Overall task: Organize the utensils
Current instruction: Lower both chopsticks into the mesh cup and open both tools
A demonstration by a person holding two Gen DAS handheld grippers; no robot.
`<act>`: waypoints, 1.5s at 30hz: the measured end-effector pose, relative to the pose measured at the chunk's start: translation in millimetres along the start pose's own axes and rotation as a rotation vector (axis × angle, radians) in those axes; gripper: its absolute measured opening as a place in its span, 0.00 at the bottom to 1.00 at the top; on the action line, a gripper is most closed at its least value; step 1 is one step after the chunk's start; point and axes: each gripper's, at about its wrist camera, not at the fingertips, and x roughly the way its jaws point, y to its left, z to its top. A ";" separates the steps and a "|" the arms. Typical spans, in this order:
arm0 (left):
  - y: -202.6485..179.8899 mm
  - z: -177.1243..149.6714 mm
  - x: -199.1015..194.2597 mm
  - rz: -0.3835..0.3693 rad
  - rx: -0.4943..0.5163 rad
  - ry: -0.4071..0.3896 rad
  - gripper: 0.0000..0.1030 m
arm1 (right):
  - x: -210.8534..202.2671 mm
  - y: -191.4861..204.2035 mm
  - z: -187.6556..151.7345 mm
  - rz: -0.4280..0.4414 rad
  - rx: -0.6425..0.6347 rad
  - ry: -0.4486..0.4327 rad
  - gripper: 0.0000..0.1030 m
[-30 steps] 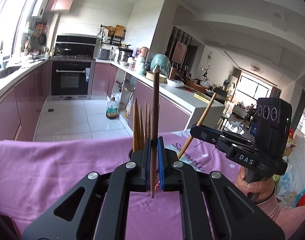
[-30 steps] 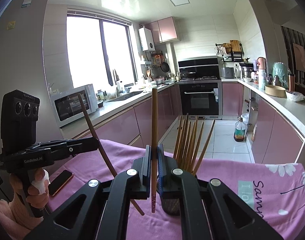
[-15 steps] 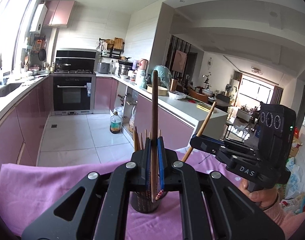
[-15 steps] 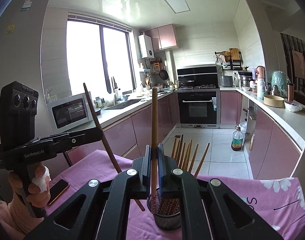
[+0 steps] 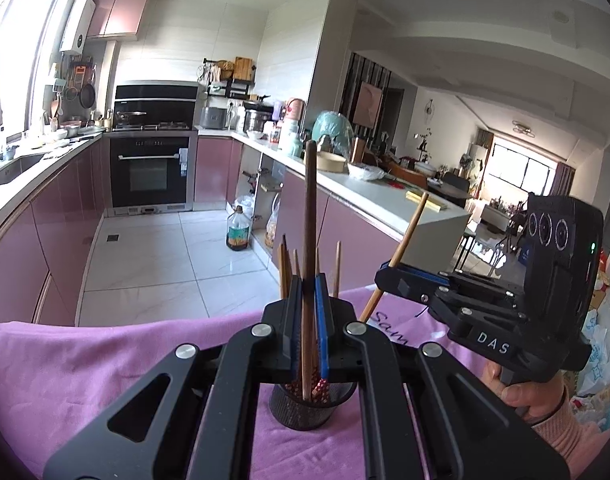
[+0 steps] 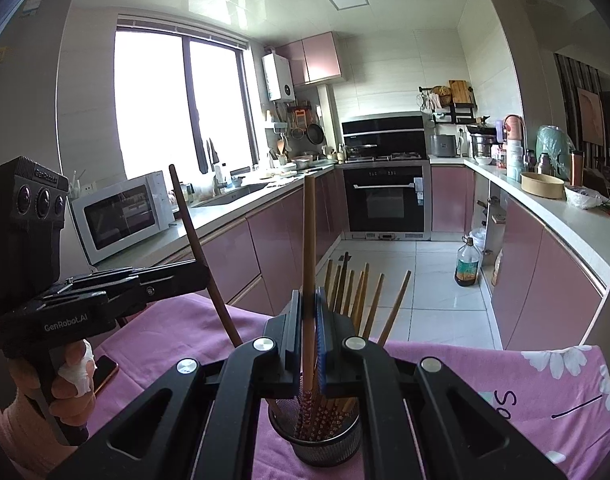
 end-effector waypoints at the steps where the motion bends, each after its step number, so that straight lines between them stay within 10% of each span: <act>1: 0.2 -1.3 1.6 0.000 -0.001 0.008 0.07 | 2.0 -1.4 -0.3 -0.001 0.003 0.006 0.05; 45: 0.4 -4.9 38.4 0.023 0.011 0.182 0.07 | 62.6 -20.3 -17.8 -0.024 0.084 0.160 0.06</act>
